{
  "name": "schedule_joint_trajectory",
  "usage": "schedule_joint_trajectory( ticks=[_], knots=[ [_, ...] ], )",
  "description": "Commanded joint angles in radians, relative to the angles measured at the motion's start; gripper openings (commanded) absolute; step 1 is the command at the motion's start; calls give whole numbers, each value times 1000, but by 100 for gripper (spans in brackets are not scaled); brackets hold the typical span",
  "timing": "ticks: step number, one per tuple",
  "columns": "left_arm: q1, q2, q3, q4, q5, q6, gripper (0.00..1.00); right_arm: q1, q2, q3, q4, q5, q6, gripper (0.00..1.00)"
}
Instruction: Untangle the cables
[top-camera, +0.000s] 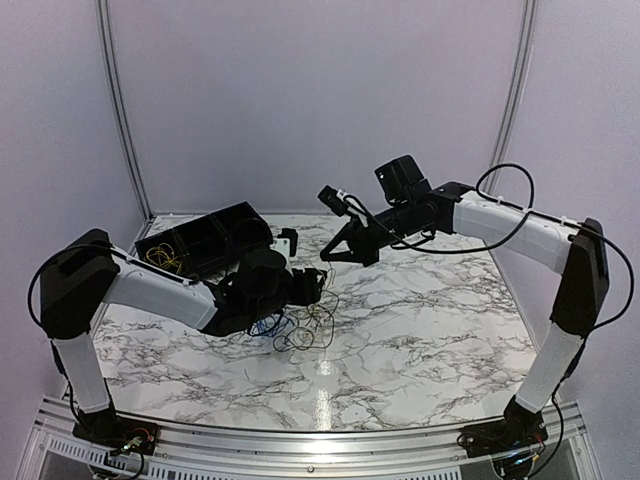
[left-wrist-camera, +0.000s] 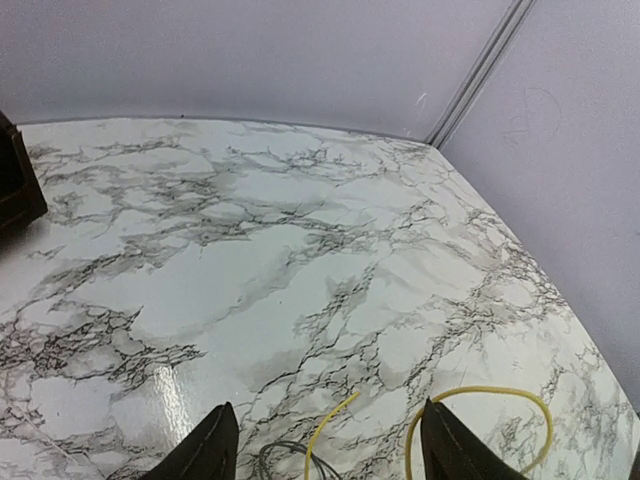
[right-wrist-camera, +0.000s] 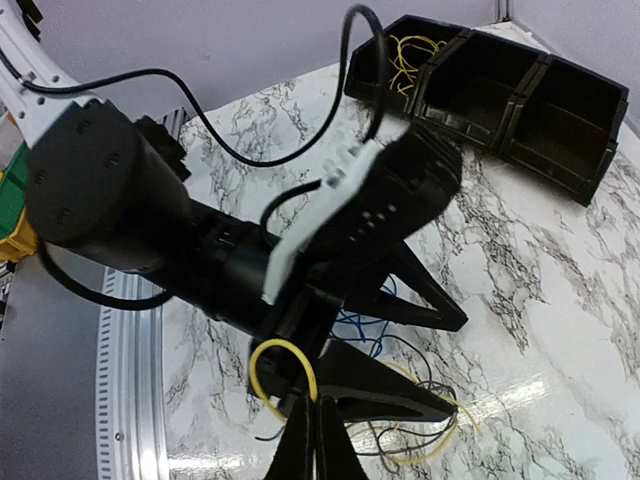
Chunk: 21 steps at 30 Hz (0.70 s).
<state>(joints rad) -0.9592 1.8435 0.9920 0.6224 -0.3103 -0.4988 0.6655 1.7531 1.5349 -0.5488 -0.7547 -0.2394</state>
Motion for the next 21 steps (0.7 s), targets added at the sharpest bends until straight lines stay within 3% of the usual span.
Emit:
schedule_joint_trajectory(
  ticks=[1,12,21],
  knots=[
    [13,55,-9,23,-27,-64,64,7,-69,89,-51,-70,-38,0],
    [13,55,-125,40,17,-86,64,-10,-102,270,-117,-100,-81,0],
    [11,-304,-401,43,-157,30,67,-13,-77,209,-97,-1,-77,0]
  ],
)
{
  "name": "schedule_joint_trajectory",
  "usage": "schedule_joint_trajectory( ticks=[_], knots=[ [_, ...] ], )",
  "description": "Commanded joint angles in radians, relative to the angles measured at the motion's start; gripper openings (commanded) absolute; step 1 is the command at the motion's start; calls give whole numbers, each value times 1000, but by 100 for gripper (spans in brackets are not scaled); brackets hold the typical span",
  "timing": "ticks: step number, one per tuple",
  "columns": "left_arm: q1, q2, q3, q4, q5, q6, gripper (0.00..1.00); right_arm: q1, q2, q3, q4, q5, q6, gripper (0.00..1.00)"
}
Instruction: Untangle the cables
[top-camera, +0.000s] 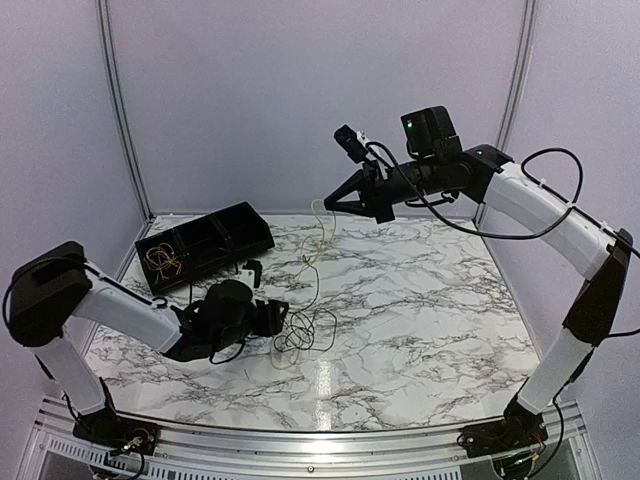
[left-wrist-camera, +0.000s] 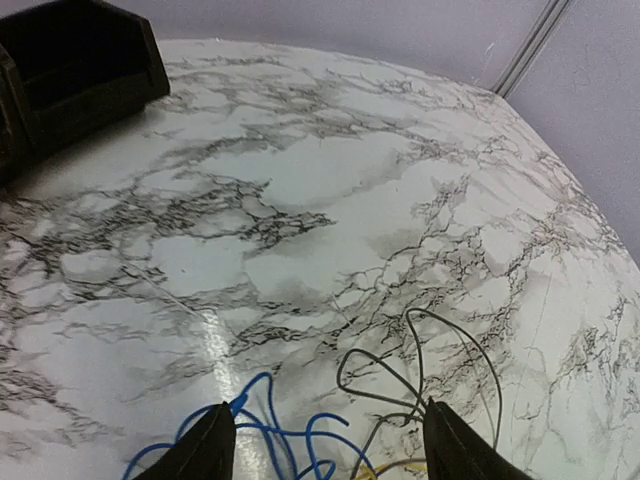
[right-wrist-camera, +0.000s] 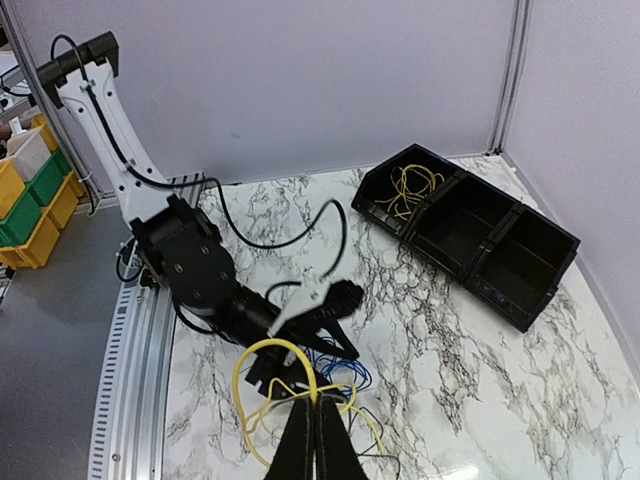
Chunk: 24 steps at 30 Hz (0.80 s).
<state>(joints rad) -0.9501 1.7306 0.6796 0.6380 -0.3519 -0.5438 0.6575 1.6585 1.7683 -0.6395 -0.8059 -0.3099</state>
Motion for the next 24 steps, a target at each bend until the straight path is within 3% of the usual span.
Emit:
schedule_joint_trajectory(
  ticks=[1,5,10,16,24],
  knots=[
    [1,-244,-113,28,-137,97,68,-5,21,-33,-2,56,-5,0],
    [-3,-402,-155,36,-154,222,70,-5,40,-53,10,81,2,0],
    [-16,-477,-126,103,30,352,73,-1,64,-73,25,99,20,0],
    [-34,-392,-11,147,200,387,75,15,77,-83,30,120,25,0],
    [-50,-231,148,184,229,388,76,20,75,-113,42,126,31,0]
  ],
)
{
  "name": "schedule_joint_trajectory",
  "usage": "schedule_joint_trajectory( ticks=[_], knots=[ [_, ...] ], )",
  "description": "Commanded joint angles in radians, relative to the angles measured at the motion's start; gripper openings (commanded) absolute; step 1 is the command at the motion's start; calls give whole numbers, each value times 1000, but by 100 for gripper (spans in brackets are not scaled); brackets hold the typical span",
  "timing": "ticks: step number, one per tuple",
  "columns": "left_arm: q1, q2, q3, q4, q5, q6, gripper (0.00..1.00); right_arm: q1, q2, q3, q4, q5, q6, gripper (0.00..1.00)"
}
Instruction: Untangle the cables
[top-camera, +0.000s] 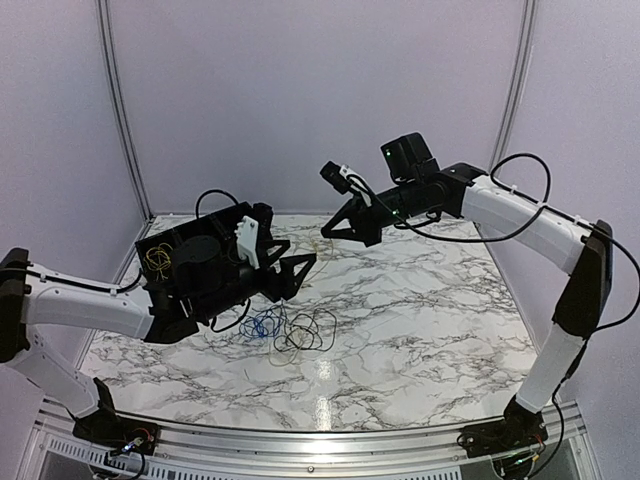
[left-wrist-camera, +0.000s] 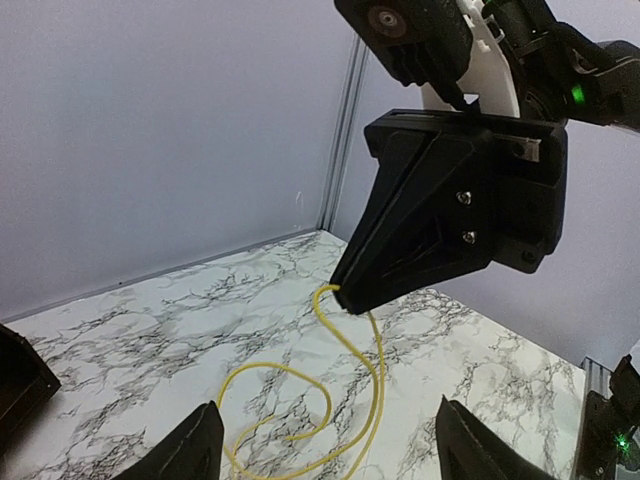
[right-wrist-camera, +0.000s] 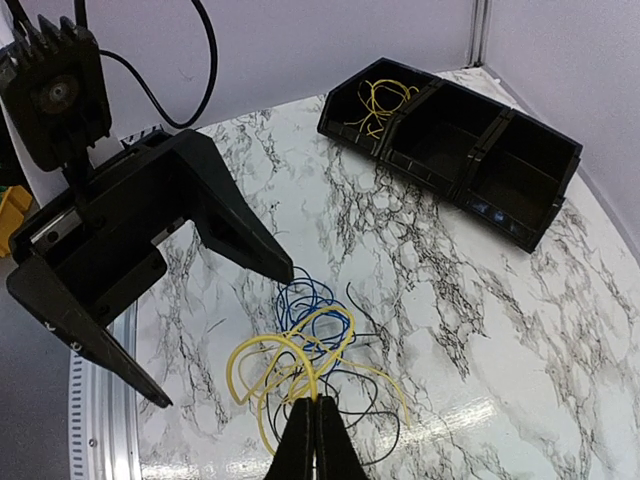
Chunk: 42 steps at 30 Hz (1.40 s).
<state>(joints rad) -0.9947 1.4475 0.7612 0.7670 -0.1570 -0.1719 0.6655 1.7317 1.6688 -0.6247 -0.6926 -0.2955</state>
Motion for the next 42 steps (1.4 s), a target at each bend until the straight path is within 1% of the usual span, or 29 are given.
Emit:
schedule_joint_trajectory(
  ticks=[1,4,6,9,12,14,18,22,24,29,33,38,41,42],
  knots=[
    [-5,67,82,55,19,12,76,12,1,-17,28,13,16,0],
    [-4,111,121,56,-96,-25,74,16,-4,-25,29,14,12,0],
    [-3,146,148,55,-157,-41,71,19,-8,-27,27,7,9,0],
    [-2,192,171,55,-252,-78,63,17,-19,-28,26,-11,10,0],
    [0,216,176,57,-290,-95,52,18,-38,-31,23,-23,10,0],
    [3,229,172,59,-300,-104,48,18,-49,-36,21,-31,10,0],
    [8,241,154,74,-304,-119,45,18,-61,-40,19,-46,9,0],
    [13,248,130,99,-299,-115,44,17,-61,-36,17,-57,9,0],
    [15,249,122,100,-318,-118,40,19,-59,-33,16,-65,10,0],
    [48,252,95,121,-317,-178,35,21,-53,-27,4,-102,-1,0],
    [79,280,83,143,-276,-225,27,23,-59,-24,-15,-139,-20,0],
    [93,327,66,153,-265,-259,26,25,-80,-14,-34,-188,-36,0],
    [98,350,44,159,-267,-274,27,23,-89,-20,-35,-178,-41,0],
    [98,350,35,163,-271,-276,29,23,-90,-24,-35,-168,-44,0]
  ],
)
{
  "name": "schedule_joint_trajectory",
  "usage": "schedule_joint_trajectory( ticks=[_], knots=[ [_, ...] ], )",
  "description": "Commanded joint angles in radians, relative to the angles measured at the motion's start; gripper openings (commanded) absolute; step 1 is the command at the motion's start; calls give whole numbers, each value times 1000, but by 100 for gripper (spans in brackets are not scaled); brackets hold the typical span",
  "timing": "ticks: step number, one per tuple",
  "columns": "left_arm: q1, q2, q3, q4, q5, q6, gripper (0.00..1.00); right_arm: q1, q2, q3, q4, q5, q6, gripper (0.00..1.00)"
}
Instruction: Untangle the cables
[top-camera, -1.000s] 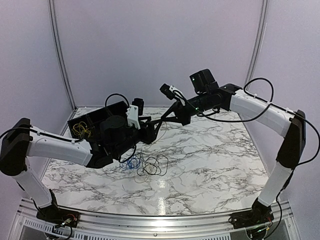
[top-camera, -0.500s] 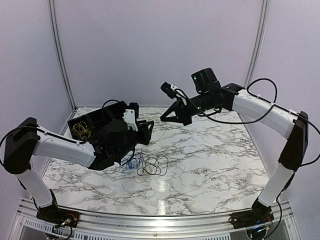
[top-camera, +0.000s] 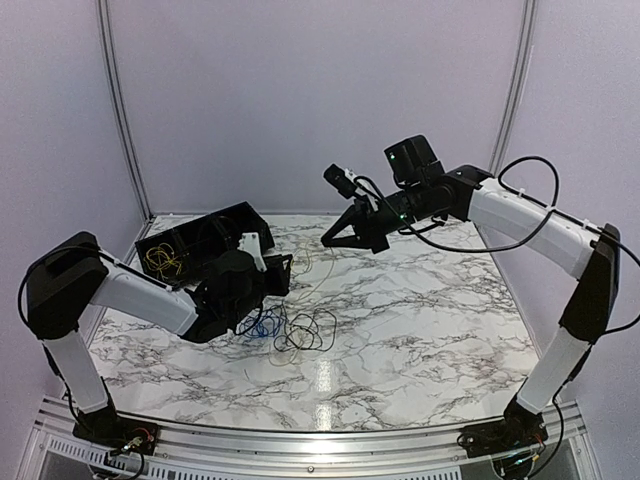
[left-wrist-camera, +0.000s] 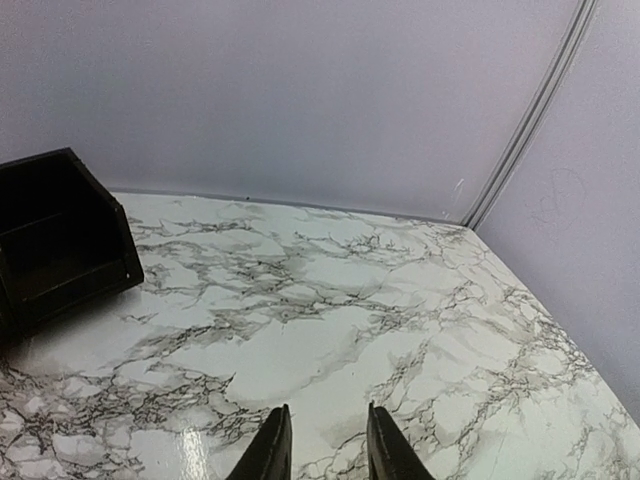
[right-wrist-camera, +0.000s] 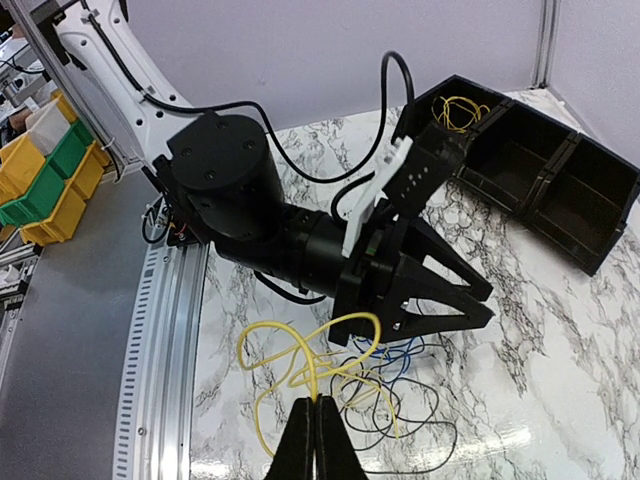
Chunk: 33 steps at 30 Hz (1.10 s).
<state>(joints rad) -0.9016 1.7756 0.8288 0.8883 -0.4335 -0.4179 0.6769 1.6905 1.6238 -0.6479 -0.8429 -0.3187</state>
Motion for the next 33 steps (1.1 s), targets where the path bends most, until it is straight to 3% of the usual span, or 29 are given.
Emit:
schedule_joint_trajectory(
  ticks=[1,7,12,16,22,33],
  knots=[
    [6,16,-45,44,7,-30,32,13,-49,17,-11,-10,-25,0],
    [48,-160,-196,36,54,-67,60,13,-61,-15,-18,36,-79,0],
    [134,-310,-250,29,402,-79,72,12,-57,-27,-27,62,-113,0],
    [144,-359,-217,23,630,-53,73,13,-44,-23,-32,69,-119,0],
    [142,-267,-110,-2,835,-94,72,16,-29,-1,-42,71,-121,0],
    [127,-65,12,-6,892,-168,62,15,-48,-7,-44,80,-123,0]
  ],
)
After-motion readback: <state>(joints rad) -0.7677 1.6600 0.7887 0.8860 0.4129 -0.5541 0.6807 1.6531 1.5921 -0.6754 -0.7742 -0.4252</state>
